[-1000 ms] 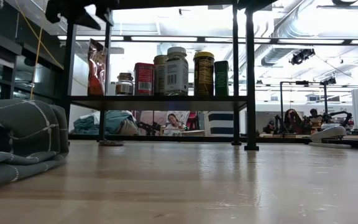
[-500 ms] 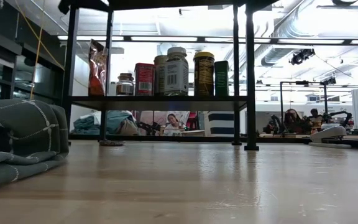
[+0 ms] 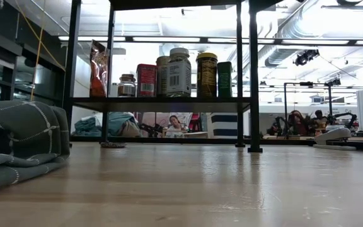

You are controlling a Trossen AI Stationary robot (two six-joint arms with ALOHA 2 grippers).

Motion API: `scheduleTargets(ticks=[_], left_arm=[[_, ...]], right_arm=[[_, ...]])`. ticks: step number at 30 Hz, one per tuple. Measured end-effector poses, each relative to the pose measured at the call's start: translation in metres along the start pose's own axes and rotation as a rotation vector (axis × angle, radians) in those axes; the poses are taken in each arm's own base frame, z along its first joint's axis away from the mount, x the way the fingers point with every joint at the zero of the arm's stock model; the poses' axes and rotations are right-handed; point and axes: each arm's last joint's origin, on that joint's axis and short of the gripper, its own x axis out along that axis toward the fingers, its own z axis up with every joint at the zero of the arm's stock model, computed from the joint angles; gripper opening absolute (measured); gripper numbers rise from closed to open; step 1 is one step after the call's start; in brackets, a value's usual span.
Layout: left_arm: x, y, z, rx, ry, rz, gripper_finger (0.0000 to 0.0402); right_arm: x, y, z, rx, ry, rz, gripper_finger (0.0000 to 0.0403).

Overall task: Shelf spices
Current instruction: Adjust the shelf

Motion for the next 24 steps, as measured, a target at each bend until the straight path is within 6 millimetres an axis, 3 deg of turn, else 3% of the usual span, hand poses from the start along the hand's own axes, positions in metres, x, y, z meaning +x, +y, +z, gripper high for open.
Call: scheduleTargets(ticks=[4,6,13,18,24], left_arm=[[-0.011,-0.004,-0.01,-0.008,0.014,0.06,0.0038],[-0.017,-0.003,-0.016,-0.044,-0.005,0.16,0.0014],[-0.035,0.015,-0.052,-0.382,0.004,0.53,0.0001],[-0.045,0.031,-0.067,-0.528,-0.021,0.801,0.0001],[-0.045,0.044,-0.063,-0.557,-0.253,0.927,0.0001]], right_arm=[[-0.009,0.008,-0.009,0.01,0.042,0.065,0.0215],[-0.014,0.012,-0.014,0.007,0.05,0.087,0.0209],[-0.033,0.017,-0.035,0.019,0.069,0.082,0.0125],[-0.039,0.014,-0.042,0.028,0.064,0.05,0.0021],[-0.037,0.007,-0.043,0.034,0.086,-0.01,0.0002]])
